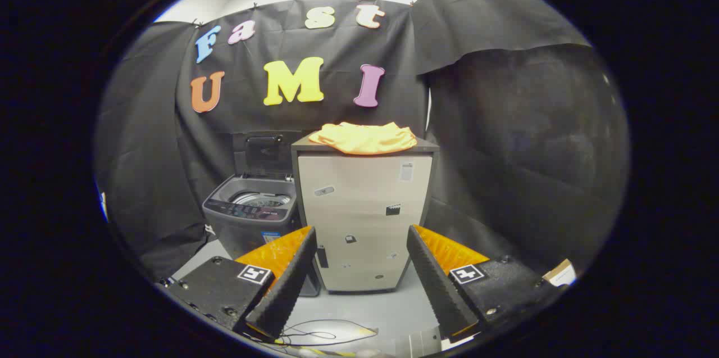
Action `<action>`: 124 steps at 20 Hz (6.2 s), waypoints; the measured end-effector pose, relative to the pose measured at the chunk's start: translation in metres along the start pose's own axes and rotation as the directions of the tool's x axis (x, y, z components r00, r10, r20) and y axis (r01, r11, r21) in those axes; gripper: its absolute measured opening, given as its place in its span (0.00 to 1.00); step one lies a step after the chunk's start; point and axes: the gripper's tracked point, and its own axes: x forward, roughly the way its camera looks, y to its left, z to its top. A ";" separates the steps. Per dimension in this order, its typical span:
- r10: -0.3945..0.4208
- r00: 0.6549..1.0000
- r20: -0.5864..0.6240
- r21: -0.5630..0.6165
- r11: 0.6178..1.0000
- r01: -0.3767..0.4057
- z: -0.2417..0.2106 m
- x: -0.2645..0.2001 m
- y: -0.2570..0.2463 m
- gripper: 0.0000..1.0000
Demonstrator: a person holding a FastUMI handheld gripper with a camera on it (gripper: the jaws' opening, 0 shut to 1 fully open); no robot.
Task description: Put the clothes into the washing machine and then close the washing machine lid.
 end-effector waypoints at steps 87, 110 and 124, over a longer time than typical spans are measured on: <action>0.193 0.843 -0.503 0.088 0.981 -0.172 0.202 0.459 0.017 0.11; 0.362 0.892 -0.271 0.227 0.925 -0.306 0.319 0.244 0.158 0.07; 0.529 0.811 -0.251 0.226 0.846 -0.482 0.341 0.224 0.345 0.07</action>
